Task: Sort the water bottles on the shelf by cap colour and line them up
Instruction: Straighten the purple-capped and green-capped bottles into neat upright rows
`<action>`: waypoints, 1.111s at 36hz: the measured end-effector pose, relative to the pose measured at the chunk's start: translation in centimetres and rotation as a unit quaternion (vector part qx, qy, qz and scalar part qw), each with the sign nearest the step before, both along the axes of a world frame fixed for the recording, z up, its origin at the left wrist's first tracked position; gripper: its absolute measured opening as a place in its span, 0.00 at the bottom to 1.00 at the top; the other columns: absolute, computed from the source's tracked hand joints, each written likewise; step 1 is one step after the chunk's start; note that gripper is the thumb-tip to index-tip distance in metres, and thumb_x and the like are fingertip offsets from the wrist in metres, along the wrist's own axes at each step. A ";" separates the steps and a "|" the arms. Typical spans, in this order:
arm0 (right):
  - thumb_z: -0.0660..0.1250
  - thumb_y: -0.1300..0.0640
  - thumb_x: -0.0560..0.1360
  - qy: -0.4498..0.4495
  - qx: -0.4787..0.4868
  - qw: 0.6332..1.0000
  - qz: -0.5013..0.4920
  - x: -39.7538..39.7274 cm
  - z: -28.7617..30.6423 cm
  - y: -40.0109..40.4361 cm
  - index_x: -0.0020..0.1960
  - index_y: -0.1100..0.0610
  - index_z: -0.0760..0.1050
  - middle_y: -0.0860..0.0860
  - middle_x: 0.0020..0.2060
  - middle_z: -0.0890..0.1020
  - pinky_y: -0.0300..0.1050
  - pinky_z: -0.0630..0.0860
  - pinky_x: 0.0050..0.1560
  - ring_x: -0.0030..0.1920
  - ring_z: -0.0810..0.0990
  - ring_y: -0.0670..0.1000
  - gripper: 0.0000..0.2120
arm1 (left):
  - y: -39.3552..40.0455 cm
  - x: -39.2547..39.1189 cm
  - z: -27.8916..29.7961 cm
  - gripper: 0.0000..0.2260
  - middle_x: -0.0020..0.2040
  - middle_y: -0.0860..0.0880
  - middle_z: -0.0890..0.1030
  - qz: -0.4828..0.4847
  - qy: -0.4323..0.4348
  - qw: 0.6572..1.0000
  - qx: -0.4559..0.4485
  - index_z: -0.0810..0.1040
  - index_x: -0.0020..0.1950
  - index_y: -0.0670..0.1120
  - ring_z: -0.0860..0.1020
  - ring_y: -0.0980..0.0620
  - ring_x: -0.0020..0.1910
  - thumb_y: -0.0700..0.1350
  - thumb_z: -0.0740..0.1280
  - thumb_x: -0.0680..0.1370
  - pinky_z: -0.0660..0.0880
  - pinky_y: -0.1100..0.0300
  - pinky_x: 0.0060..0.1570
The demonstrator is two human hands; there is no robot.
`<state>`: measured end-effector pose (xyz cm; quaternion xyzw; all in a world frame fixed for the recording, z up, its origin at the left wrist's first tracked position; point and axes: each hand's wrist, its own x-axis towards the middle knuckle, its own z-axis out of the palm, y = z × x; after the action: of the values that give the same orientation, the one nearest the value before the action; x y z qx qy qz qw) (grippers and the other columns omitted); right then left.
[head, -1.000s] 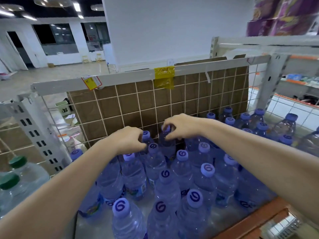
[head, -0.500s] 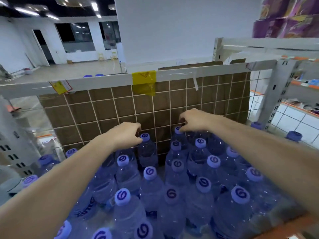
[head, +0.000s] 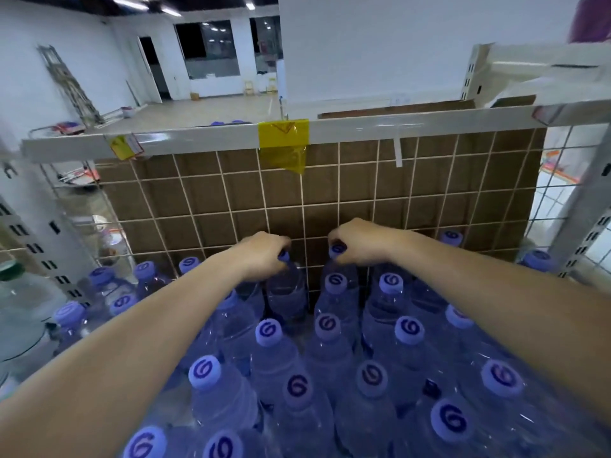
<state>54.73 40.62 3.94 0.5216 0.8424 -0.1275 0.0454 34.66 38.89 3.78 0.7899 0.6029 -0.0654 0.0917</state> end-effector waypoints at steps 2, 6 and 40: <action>0.67 0.54 0.77 0.010 -0.007 1.000 0.006 -0.2 0.0 0.0 0.63 0.56 0.74 0.54 0.55 0.77 0.46 0.75 0.50 0.53 0.77 0.55 0.15 | 0.1 0.0 0.0 0.16 0.59 0.43 0.77 -0.006 0.002 1.000 0.000 0.73 0.64 0.45 0.76 0.42 0.56 0.48 0.65 0.78 0.74 0.52 0.52; 0.67 0.55 0.77 0.028 -0.019 0.999 0.010 -0.8 -0.2 0.3 0.61 0.55 0.75 0.53 0.51 0.77 0.44 0.73 0.46 0.49 0.77 0.53 0.13 | 0.3 -0.5 -0.2 0.12 0.55 0.44 0.78 -0.004 -0.010 1.000 -0.007 0.74 0.59 0.46 0.76 0.44 0.52 0.46 0.65 0.77 0.75 0.51 0.51; 0.71 0.42 0.71 -0.128 -0.140 0.970 -0.155 2.7 4.1 -4.2 0.49 0.59 0.79 0.54 0.38 0.83 0.40 0.75 0.33 0.35 0.80 0.52 0.20 | -3.4 4.5 1.1 0.20 0.54 0.48 0.79 -0.145 -0.074 0.986 -0.030 0.76 0.59 0.48 0.77 0.49 0.51 0.61 0.65 0.75 0.76 0.51 0.52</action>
<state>57.42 36.41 8.07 0.6465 0.7121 -0.1815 0.2051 39.13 35.48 4.88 0.8686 0.4711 -0.0374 0.1492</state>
